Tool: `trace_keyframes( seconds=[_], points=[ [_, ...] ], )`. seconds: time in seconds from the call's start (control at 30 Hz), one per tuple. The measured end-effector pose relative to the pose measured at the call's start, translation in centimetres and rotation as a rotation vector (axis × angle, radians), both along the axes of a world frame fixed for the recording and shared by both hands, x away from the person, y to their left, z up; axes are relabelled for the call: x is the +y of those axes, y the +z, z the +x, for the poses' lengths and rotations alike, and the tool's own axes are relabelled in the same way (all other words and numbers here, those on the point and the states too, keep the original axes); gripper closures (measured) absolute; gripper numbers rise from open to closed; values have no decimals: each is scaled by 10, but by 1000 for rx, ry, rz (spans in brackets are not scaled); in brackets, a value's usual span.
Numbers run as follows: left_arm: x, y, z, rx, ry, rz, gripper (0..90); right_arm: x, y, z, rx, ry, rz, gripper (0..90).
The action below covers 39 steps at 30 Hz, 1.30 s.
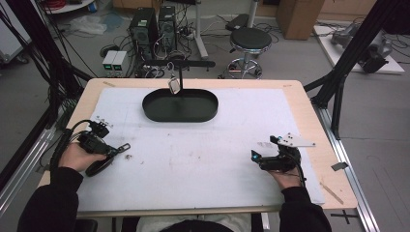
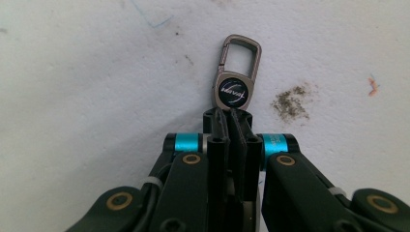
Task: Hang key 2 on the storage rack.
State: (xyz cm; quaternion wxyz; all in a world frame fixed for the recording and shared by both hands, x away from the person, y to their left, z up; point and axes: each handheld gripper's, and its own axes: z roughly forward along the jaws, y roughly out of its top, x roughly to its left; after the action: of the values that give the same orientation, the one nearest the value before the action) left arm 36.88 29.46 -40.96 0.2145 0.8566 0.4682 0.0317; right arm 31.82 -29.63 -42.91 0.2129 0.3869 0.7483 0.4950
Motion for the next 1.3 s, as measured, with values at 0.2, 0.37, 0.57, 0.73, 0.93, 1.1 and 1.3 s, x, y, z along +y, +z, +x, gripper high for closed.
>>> trace_keyframes(
  seconds=[0.2, 0.37, 0.57, 0.73, 0.93, 1.1, 1.3],
  points=[
    [4, 14, -3, -39, 26, -24, 857, 1, 0, 0, -1, 6, -4, 8],
    [5, 29, -4, -74, 24, -67, 857, 1, 0, 0, 1, 6, -4, 9],
    [9, 51, 2, -119, 32, -109, 856, 2, 1, -1, -6, 1, -7, 8],
    [8, 72, 7, -157, 27, -117, 856, 2, 1, -1, -5, 0, -7, 8],
    [3, 86, 13, -186, 20, -122, 856, 2, 0, -1, -7, 3, -9, 8],
    [-1, 96, 19, -205, 9, -139, 856, 1, 1, -1, -13, -1, -7, 8],
    [-6, 105, 29, -221, 6, -150, 856, 1, 1, -1, -16, 2, -9, 8]
  ],
)
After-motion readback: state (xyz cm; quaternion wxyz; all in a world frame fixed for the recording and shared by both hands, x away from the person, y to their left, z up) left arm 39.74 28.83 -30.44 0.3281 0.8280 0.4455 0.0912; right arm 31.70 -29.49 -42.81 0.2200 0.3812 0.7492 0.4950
